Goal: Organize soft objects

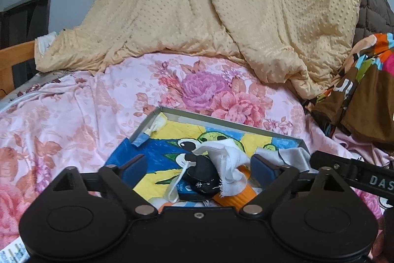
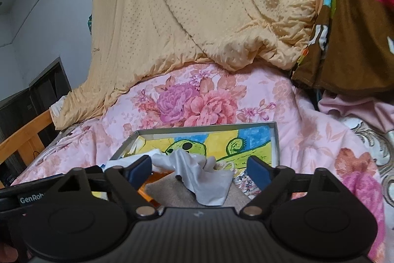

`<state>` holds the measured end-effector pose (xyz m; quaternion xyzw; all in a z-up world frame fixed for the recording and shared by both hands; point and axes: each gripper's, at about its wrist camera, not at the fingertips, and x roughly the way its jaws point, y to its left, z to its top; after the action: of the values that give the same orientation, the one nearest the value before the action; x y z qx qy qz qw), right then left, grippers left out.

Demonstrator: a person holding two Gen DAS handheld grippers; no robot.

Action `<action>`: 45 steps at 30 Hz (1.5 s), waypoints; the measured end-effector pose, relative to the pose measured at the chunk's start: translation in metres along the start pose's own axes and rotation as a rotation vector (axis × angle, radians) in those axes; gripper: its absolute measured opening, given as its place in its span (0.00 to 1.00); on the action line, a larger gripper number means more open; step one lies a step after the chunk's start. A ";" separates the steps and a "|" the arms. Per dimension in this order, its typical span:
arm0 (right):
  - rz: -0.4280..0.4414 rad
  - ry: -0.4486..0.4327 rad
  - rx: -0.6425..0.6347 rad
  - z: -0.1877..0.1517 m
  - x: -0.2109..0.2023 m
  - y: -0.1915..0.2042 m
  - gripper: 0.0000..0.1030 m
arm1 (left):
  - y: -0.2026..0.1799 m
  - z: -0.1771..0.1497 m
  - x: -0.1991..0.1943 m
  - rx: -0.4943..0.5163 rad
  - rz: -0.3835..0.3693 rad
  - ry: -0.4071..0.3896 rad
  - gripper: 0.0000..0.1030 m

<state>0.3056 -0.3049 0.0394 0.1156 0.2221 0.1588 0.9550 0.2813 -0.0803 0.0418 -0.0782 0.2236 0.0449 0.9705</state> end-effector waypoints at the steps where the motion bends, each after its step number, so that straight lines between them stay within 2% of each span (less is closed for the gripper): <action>1: -0.005 -0.001 -0.004 0.000 -0.005 0.001 0.91 | 0.001 0.000 -0.005 -0.002 0.007 -0.006 0.94; 7: -0.035 0.014 -0.033 -0.006 -0.041 0.011 0.99 | 0.008 -0.007 -0.039 -0.007 0.022 -0.018 0.99; 13: -0.077 0.013 -0.101 -0.021 -0.080 0.033 1.00 | 0.019 -0.025 -0.082 0.000 0.012 -0.009 0.99; 19: -0.088 -0.014 -0.096 -0.041 -0.125 0.052 1.00 | 0.032 -0.044 -0.124 -0.015 -0.016 0.003 0.99; 28: -0.153 0.000 -0.097 -0.081 -0.177 0.076 1.00 | 0.057 -0.079 -0.176 0.018 -0.051 0.012 0.99; 33: -0.201 0.031 -0.106 -0.103 -0.190 0.089 1.00 | 0.070 -0.098 -0.192 0.035 -0.069 0.033 0.99; 39: -0.250 0.029 -0.115 -0.121 -0.200 0.100 1.00 | 0.080 -0.113 -0.198 0.026 -0.085 0.045 0.99; 45: -0.263 0.026 -0.125 -0.131 -0.204 0.106 1.00 | 0.085 -0.119 -0.201 0.031 -0.081 0.032 0.99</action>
<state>0.0446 -0.2596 0.0345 0.0238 0.2371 0.0475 0.9700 0.0404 -0.0281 0.0130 -0.0727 0.2365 0.0005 0.9689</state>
